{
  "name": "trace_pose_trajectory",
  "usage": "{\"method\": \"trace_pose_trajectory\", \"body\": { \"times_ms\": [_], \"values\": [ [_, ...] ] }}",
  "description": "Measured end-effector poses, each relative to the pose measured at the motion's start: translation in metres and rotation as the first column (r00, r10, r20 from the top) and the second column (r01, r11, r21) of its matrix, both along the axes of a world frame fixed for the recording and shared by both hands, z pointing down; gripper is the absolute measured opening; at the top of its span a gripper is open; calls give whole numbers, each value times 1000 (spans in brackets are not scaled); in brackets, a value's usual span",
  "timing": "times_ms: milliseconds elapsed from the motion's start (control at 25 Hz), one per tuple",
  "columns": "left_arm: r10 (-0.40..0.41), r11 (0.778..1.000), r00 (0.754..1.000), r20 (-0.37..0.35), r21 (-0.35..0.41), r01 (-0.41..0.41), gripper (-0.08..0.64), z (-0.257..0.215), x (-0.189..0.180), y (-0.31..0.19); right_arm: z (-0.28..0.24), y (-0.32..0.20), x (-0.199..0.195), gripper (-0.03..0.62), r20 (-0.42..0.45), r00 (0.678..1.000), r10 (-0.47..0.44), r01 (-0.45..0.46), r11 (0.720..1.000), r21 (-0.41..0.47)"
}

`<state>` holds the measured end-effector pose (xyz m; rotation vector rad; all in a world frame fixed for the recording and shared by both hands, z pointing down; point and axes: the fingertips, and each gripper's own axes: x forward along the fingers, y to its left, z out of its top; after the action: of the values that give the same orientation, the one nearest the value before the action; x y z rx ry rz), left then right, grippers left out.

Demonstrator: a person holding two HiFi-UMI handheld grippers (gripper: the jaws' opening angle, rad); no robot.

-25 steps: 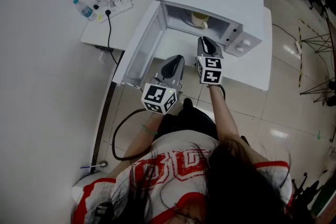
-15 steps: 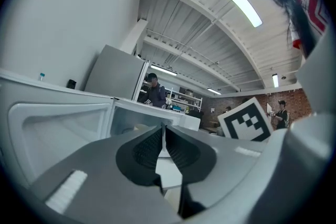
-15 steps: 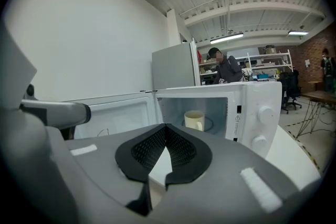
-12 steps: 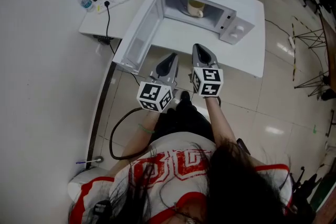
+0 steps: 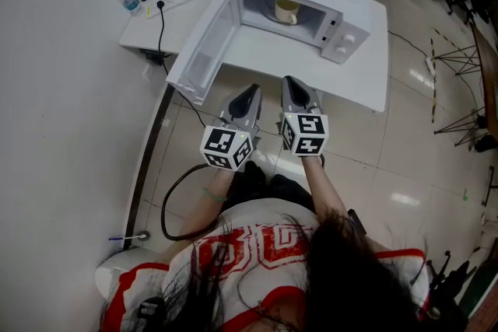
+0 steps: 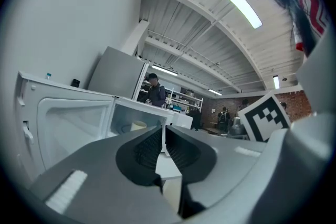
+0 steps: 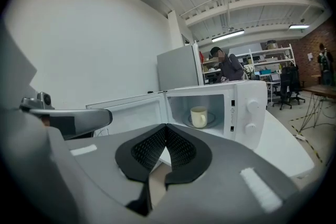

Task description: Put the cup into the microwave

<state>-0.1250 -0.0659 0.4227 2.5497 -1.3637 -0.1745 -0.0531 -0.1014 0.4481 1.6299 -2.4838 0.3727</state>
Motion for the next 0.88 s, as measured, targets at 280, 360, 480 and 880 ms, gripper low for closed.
{"method": "trace_pose_trajectory", "body": {
  "times_ms": [280, 360, 480, 880],
  "values": [
    [-22, 1000, 1000, -8, 1, 22, 6, -4, 9, 9, 1, 20, 18, 2, 18, 1000, -1, 1, 1000, -29],
    [-27, 1000, 1000, -9, 4, 27, 6, -6, 13, 11, -1, 23, 22, 2, 19, 1000, -2, 3, 1000, -30],
    [-28, 1000, 1000, -9, 10, 28, 6, -8, 16, 15, -5, 28, 25, 2, 25, 1000, -4, 5, 1000, -24],
    [-40, 999, 999, -10, 2, 40, 6, -6, 16, 27, -10, 44, 21, 2, 35, 998, -49, 49, 999, -13]
  ]
}}
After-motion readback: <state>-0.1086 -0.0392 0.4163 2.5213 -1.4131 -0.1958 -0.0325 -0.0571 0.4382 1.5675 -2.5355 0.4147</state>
